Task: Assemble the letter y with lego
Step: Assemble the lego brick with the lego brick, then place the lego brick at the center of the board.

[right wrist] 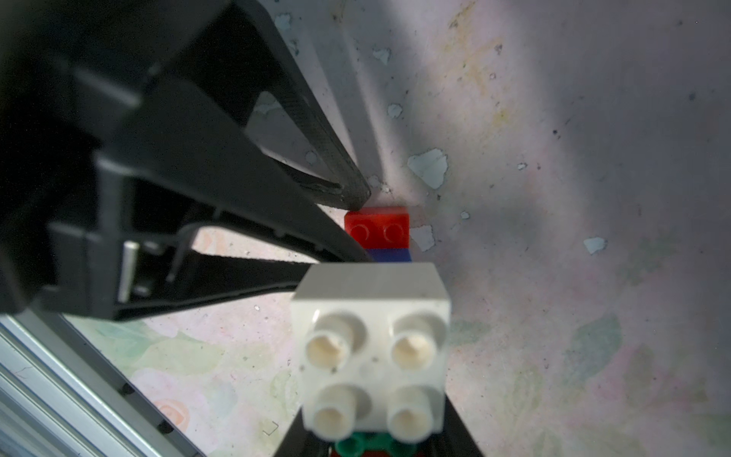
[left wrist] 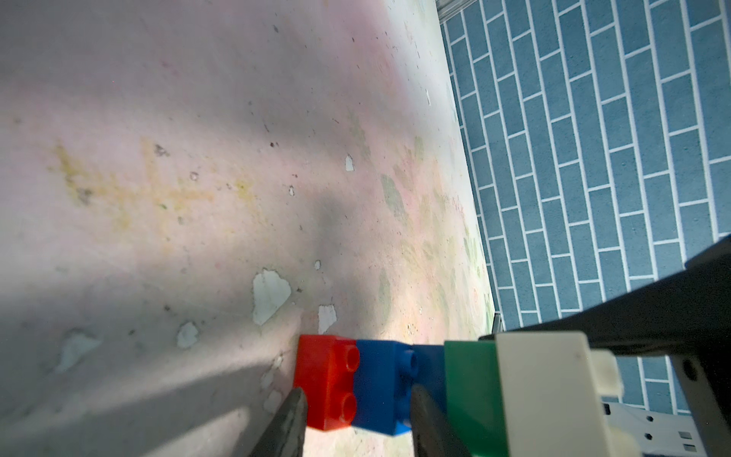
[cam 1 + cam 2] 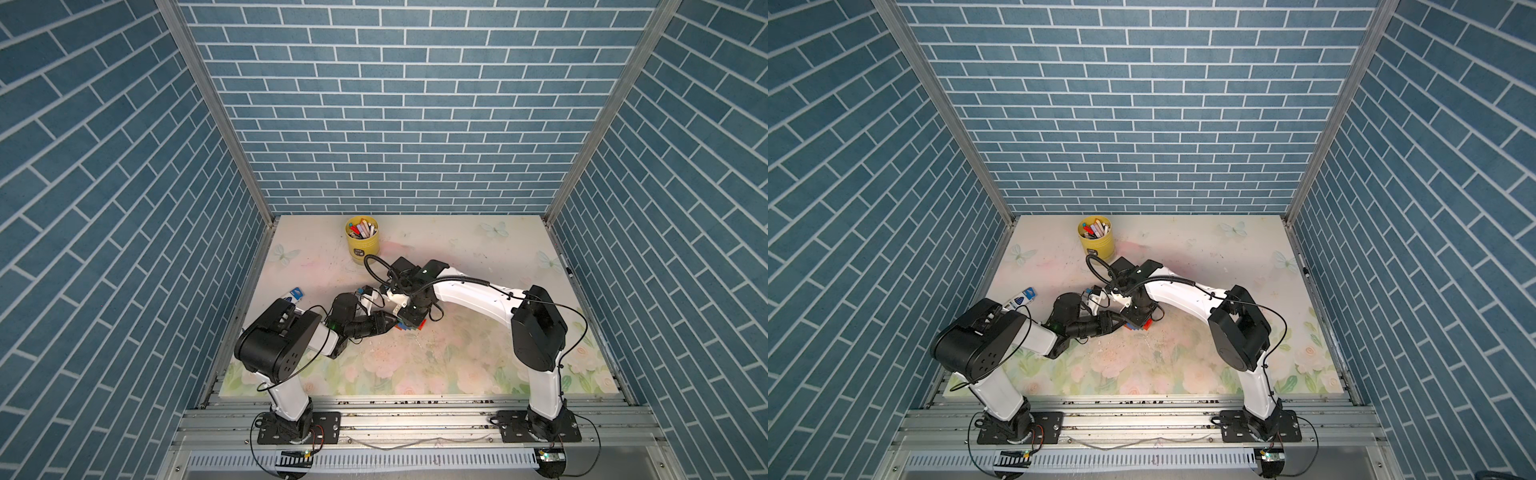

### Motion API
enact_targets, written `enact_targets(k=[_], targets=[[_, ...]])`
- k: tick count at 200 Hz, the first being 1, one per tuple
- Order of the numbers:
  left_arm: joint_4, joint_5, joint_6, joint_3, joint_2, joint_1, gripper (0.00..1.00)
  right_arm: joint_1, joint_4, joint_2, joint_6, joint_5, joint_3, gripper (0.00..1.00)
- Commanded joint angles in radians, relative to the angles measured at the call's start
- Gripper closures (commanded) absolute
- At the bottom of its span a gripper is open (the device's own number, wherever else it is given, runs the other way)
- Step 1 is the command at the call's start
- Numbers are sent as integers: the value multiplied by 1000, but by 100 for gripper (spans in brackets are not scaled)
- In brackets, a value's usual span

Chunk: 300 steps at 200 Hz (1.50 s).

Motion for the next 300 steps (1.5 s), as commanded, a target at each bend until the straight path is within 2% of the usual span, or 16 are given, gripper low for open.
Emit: enact_targets(k=[1,65,135,153,204,277,300], targets=[[-304,-125,21,-73,61,20,56,13,5,69,24,-6,-21,79],[-285,-108,10,-84,23,32,55,13,0,72,25,-9,-19,79],[-292,-98,13,-96,-56,38,48,12,-6,73,25,-12,-19,79],[-272,-93,8,-107,-65,40,54,12,-5,70,27,-11,-22,79],[-225,-98,-2,-139,-102,53,53,12,-6,73,27,-10,-24,79],[-328,-116,8,-178,-217,96,51,11,-10,65,27,-16,3,79],[-417,-132,17,-183,-305,107,50,-5,8,35,37,-87,-1,79]])
